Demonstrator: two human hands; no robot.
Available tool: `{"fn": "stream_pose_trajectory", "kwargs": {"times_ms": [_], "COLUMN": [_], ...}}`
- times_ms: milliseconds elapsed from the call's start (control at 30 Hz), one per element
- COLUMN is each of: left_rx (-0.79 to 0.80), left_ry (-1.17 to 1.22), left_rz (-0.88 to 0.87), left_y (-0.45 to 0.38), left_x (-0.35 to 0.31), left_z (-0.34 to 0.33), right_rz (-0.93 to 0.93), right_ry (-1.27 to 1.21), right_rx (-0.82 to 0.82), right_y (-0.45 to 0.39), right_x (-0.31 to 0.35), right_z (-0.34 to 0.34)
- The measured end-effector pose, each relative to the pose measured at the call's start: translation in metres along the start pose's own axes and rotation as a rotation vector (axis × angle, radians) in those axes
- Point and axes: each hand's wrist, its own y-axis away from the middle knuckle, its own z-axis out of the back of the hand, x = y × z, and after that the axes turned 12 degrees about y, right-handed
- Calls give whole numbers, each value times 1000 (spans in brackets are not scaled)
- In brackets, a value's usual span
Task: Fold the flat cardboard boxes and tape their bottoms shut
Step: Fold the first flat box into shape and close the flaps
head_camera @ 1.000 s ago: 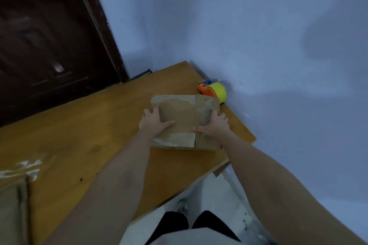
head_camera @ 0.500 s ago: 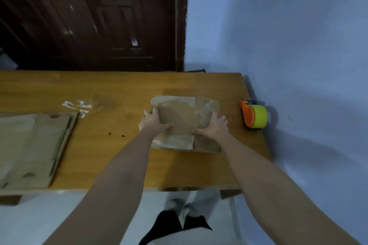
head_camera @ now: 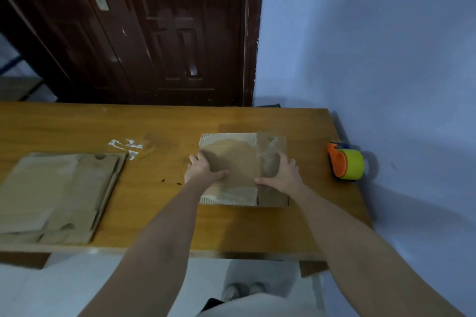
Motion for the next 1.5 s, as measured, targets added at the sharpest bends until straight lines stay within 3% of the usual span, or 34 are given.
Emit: {"fn": "stream_pose_trajectory", "kwargs": {"times_ms": [200, 567, 900, 1233, 1367, 1500], "left_rx": [-7, -124, -192, -49, 3, 55], "left_ry": [92, 268, 580, 711, 734, 811], "left_rz": [11, -169, -280, -309, -292, -307], "left_y": [-4, -8, 8, 17, 13, 16], "left_x": [-2, -28, -27, -9, -5, -7], "left_z": [2, 4, -14, -16, -6, -4], "right_rz": [37, 102, 181, 171, 204, 43], "right_ry": [-156, -445, -459, -364, -564, -889], "right_rx": [47, -36, -37, -80, 37, 92], "right_y": [-4, -18, -18, -14, -11, -10], "right_x": [-4, 9, 3, -18, -21, -12], "right_z": [-1, 18, 21, 23, 23, 28]}}
